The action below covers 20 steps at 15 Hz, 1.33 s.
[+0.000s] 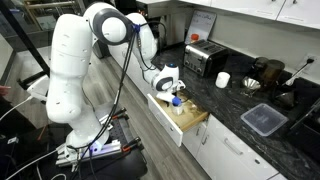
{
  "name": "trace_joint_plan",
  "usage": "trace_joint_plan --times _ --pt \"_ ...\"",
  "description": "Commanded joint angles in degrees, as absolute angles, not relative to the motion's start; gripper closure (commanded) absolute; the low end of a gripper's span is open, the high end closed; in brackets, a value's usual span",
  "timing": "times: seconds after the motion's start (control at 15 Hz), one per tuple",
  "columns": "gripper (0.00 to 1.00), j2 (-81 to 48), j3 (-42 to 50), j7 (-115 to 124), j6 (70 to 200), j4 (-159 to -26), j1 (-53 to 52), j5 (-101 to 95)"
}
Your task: Open the drawer then remove the cup from the drawer
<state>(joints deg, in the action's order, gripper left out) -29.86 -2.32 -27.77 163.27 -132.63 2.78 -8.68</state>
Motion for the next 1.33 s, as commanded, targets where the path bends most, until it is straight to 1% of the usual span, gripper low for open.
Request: trace_joint_plan --times 0.0,0.07,0.13,0.27,0.6,1.27 --pt "0.84 -30.5 -2.7 -26.6 164.6 -132.8 3.8 -10.7" --pt "0.90 -30.5 -2.6 -26.6 164.5 -132.8 3.7 -10.8" --pt "0.98 -30.5 -2.5 -26.5 164.5 -132.8 3.6 -11.0" --pt "1.00 -30.6 -2.3 -26.4 164.5 -132.8 3.4 -11.3" --pt "0.98 -29.8 -1.8 -25.5 163.7 -132.7 2.8 -12.6" --pt "0.98 -25.5 -2.7 -26.4 153.3 -130.6 2.5 -12.5"
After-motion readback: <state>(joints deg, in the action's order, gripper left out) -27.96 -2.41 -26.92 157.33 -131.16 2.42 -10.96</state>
